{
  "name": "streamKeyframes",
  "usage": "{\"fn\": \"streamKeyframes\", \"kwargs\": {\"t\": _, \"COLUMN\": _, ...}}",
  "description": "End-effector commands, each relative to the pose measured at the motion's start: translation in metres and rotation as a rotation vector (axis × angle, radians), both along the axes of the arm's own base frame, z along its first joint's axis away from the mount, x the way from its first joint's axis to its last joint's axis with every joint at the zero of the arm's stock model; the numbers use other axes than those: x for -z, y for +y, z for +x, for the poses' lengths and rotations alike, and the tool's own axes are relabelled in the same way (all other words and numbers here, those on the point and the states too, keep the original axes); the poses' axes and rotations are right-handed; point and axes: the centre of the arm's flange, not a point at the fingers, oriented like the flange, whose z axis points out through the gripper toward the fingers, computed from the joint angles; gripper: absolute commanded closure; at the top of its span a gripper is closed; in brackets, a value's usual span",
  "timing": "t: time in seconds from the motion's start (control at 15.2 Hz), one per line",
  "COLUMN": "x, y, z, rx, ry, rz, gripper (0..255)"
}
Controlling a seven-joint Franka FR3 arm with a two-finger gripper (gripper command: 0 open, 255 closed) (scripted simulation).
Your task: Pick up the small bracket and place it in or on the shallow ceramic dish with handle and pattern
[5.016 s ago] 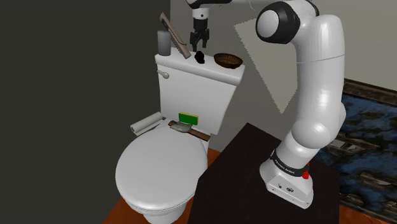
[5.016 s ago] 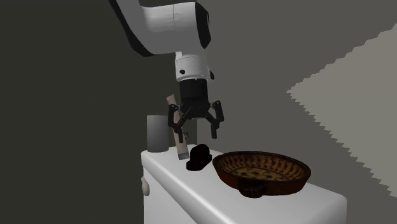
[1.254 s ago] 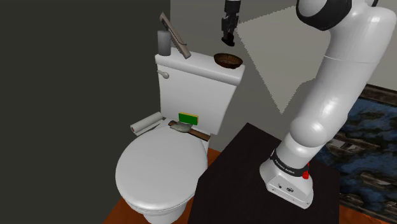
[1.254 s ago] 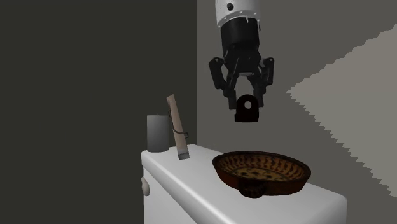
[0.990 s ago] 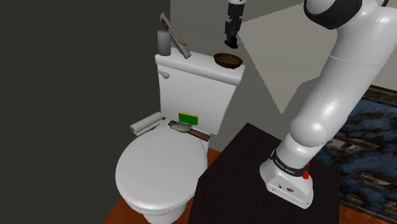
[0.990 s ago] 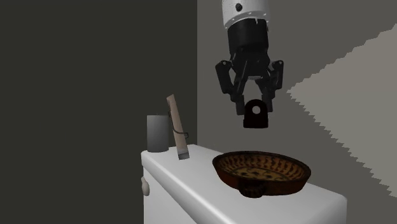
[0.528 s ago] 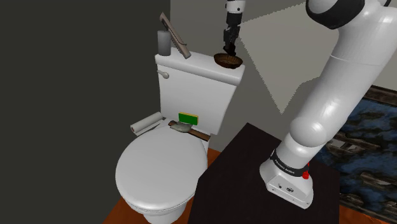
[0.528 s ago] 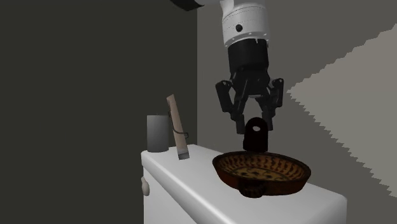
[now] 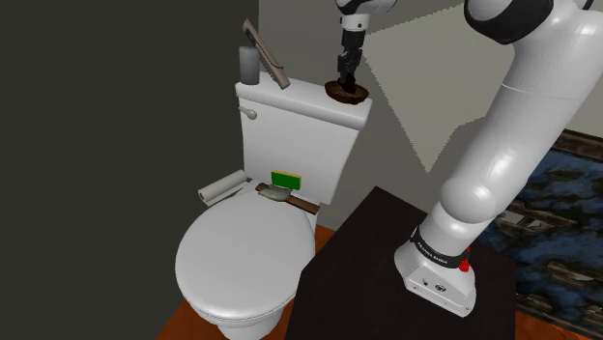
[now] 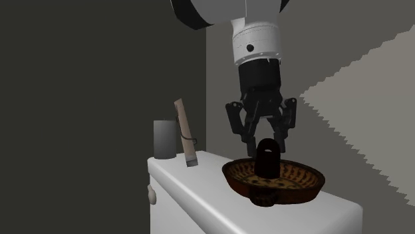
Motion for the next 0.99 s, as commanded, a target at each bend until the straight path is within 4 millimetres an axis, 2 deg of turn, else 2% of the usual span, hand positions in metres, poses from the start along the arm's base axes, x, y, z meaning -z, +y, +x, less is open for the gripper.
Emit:
{"fn": "streamKeyframes", "kwargs": {"t": 0.0, "x": 0.000, "y": 0.000, "z": 0.000, "rx": 0.000, "ry": 0.000, "rz": 0.000, "gripper": 255}}
{"fn": "streamKeyframes", "kwargs": {"t": 0.2, "x": 0.000, "y": 0.000, "z": 0.000, "rx": 0.000, "ry": 0.000, "rz": 0.000, "gripper": 255}}
{"fn": "streamKeyframes", "kwargs": {"t": 0.26, "x": 0.000, "y": 0.000, "z": 0.000, "rx": 0.000, "ry": 0.000, "rz": 0.000, "gripper": 0}}
{"fn": "streamKeyframes", "kwargs": {"t": 0.59, "x": 0.000, "y": 0.000, "z": 0.000, "rx": 0.000, "ry": 0.000, "rz": 0.000, "gripper": 0}}
{"fn": "streamKeyframes", "kwargs": {"t": 0.86, "x": -0.049, "y": 0.004, "z": 0.003, "rx": 0.000, "ry": 0.000, "rz": 0.000, "gripper": 0}}
{"fn": "streamKeyframes", "kwargs": {"t": 0.92, "x": -0.049, "y": 0.004, "z": 0.003, "rx": 0.000, "ry": 0.000, "rz": 0.000, "gripper": 0}}
